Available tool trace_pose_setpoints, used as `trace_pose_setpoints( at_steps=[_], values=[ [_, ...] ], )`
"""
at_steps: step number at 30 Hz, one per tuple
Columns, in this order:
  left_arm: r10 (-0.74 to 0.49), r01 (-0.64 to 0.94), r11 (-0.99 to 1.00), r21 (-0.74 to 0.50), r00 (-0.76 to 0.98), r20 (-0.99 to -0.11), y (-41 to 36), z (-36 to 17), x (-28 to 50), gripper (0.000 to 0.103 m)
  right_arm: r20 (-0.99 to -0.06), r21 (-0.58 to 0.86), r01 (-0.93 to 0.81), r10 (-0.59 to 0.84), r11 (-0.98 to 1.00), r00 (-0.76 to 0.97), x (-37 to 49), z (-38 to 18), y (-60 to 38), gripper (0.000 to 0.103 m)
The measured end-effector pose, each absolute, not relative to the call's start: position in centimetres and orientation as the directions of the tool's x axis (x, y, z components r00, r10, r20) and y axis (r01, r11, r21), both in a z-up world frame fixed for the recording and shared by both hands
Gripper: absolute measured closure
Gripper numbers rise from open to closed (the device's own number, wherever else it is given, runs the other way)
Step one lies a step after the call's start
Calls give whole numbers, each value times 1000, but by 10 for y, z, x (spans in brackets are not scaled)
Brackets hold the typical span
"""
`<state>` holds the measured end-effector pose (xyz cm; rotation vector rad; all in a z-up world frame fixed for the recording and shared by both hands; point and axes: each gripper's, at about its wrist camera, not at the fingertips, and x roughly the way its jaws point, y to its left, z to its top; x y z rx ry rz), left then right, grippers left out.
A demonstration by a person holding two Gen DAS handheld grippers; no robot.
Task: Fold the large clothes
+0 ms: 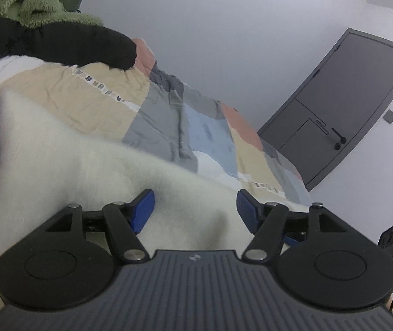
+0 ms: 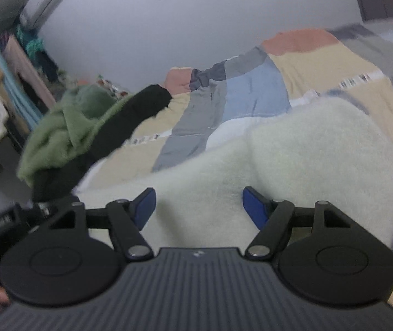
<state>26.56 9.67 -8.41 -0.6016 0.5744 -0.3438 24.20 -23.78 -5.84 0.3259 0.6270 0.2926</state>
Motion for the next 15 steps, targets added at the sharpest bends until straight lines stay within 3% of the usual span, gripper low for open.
trace_pose_setpoints(
  at_steps=[6,15],
  values=[
    [-464,137,775,-617,787,-408,106,-105,291,32,-531,280,-223,344,934,775,269,-76,-224,32],
    [-442,140,796,-589,799,-407,101,-97,282,29,-506,312,-263,394,913,767,271,-73,-231,32]
  ],
)
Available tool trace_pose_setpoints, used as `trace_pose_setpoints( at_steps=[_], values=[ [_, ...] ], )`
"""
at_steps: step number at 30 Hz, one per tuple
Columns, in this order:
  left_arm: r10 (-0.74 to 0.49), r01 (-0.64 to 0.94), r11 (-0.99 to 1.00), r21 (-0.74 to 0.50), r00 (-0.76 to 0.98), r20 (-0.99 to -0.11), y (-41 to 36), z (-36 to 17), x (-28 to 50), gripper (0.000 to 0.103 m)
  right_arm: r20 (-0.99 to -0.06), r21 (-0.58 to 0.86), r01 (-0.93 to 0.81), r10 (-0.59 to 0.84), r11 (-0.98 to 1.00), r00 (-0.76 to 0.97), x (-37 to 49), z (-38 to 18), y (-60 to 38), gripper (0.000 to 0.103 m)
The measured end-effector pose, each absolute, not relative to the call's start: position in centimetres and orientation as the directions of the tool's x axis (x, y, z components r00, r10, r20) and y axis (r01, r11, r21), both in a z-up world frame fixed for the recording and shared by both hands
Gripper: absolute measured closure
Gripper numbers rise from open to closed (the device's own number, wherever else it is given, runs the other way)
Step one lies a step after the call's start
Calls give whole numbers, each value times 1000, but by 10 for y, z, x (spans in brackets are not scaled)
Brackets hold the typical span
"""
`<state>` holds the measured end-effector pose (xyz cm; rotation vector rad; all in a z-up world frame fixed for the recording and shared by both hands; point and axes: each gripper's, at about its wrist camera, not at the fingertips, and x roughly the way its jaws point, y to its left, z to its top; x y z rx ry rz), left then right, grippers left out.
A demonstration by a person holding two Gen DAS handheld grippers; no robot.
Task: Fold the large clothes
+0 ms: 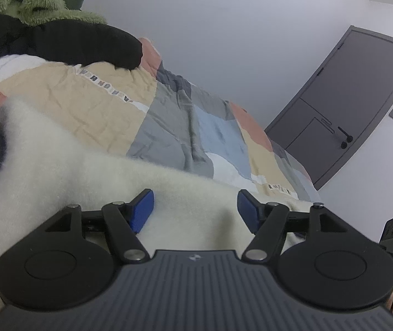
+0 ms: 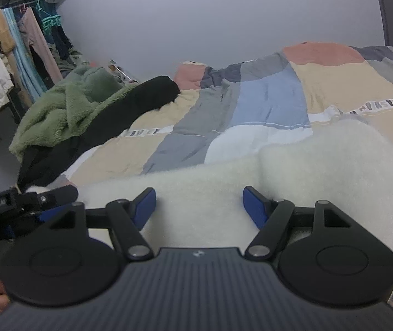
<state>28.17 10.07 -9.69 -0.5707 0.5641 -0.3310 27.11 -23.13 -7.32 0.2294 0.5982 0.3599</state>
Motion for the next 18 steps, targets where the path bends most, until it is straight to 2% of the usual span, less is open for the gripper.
trace_pose_setpoints(
  at_steps=[6,10,14,18],
  values=[
    [-399,76,775,-627,828,-393,99,-85,245,27,-462,439,-247,452,864,763,245,-65,-243,32],
    [-378,50,774,-631,836,-397,92,-79,215,27,-463,495,-222,471,840,750,219,-64,-242,29],
    [-436,27,704,-710,805,-402,91,-82,189,22,-462,585,-193,519,788,719,200,-65,-247,29],
    [-543,-48,545,-837,740,-396,102,-98,175,19,-471,711,-128,604,691,643,186,-82,-250,29]
  ],
)
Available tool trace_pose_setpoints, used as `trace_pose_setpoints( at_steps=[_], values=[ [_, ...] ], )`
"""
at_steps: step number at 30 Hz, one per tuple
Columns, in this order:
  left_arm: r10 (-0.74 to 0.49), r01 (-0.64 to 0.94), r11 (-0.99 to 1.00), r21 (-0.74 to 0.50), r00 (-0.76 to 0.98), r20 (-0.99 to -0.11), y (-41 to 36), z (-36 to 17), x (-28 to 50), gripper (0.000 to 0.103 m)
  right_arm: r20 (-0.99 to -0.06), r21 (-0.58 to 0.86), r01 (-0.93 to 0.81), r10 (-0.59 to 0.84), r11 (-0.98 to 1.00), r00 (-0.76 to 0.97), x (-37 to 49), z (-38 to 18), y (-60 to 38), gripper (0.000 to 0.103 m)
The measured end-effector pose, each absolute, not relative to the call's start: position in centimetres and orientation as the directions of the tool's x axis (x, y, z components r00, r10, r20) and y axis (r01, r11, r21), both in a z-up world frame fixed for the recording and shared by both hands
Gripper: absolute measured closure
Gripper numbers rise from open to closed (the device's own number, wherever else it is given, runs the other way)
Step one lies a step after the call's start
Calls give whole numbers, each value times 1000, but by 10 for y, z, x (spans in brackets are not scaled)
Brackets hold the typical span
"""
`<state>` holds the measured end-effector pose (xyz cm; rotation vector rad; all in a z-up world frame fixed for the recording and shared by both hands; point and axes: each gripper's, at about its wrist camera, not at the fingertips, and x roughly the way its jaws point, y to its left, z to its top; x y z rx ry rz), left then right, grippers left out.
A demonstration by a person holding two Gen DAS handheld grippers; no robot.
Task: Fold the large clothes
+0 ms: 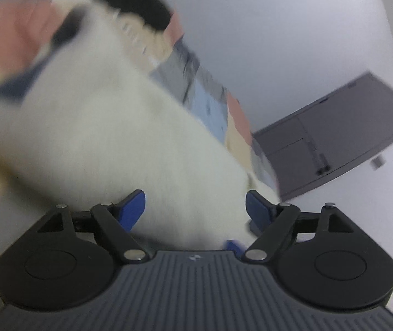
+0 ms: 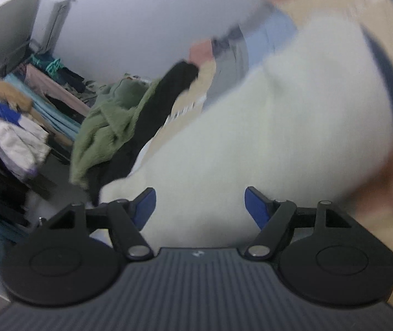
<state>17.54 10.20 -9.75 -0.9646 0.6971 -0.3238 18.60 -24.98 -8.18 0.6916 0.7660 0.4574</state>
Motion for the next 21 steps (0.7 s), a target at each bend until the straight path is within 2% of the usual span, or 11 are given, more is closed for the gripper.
trace_pose_setpoints(
  at_steps=[2,4,11,13,16,21],
  values=[
    [-573,-125,462,-878,714,-403,110,-112,172,17,-482,750,-84,629,656,609,180,-94,-248,28],
    [-589,-190,400,-897,696,-411,115,-128,171,17,-480,791,-29,650,611,589,176,-108,-247,9],
    [-578,-327,280,-903,693,-430,129,-174,190,17,-499,833,132,625,538,601,194,-137,-255,10],
    [-575,-343,217,-914,712,-404,132,-185,194,17,-491,847,177,609,501,623,202,-143,-263,10],
    [-555,-328,190,-925,742,-377,137,-184,195,17,-458,870,211,574,445,679,208,-143,-279,9],
    [-561,-244,139,-960,779,-279,143,-175,192,18,-325,937,169,587,306,741,207,-130,-301,9]
  ],
)
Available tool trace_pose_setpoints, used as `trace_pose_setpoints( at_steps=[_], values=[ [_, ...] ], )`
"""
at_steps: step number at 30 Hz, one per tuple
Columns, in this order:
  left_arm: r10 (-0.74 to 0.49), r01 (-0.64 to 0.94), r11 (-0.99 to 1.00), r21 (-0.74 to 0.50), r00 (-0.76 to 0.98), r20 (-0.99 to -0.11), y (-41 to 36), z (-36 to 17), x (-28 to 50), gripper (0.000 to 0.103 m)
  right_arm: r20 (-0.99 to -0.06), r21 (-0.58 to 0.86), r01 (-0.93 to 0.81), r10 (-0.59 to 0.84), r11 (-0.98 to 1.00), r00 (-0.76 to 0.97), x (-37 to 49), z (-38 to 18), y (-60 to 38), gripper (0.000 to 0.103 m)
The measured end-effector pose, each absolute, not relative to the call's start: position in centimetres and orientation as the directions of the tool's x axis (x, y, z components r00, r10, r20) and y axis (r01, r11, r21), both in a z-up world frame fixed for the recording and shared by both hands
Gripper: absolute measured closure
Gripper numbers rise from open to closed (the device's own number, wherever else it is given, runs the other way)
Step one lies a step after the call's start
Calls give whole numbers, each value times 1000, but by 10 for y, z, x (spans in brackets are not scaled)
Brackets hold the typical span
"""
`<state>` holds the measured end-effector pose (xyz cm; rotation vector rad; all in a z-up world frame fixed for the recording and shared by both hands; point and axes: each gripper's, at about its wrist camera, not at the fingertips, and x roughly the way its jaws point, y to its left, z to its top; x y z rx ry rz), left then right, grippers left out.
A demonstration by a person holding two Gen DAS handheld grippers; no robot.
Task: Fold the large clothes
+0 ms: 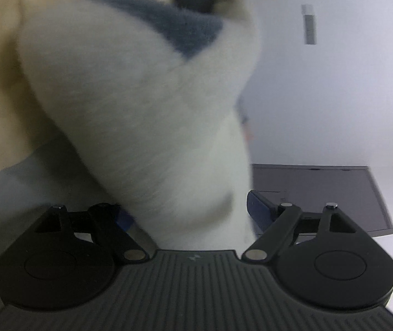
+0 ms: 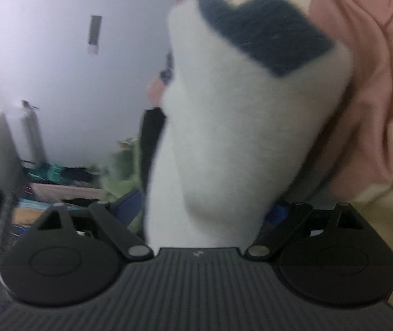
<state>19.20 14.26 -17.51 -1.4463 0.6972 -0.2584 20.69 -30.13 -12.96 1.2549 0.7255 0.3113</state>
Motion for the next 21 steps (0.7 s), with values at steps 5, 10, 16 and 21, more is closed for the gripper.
trace_pose_setpoints(
  at_steps=[5,10,16,21],
  values=[
    [-555,-206,102,-973,800,-227,145,-171,191,18,-296,941,129,574,313,763,205,-123,-302,9],
    [-542,-290,76,-954,791,-284,142,-184,189,18,-413,897,239,513,372,752,219,-135,-305,9],
    [-507,-372,106,-922,778,-372,147,-191,201,18,-483,860,276,515,428,708,237,-153,-306,8],
    [-484,-346,194,-918,780,-396,140,-178,190,28,-473,862,257,510,438,718,235,-154,-301,21]
  ],
)
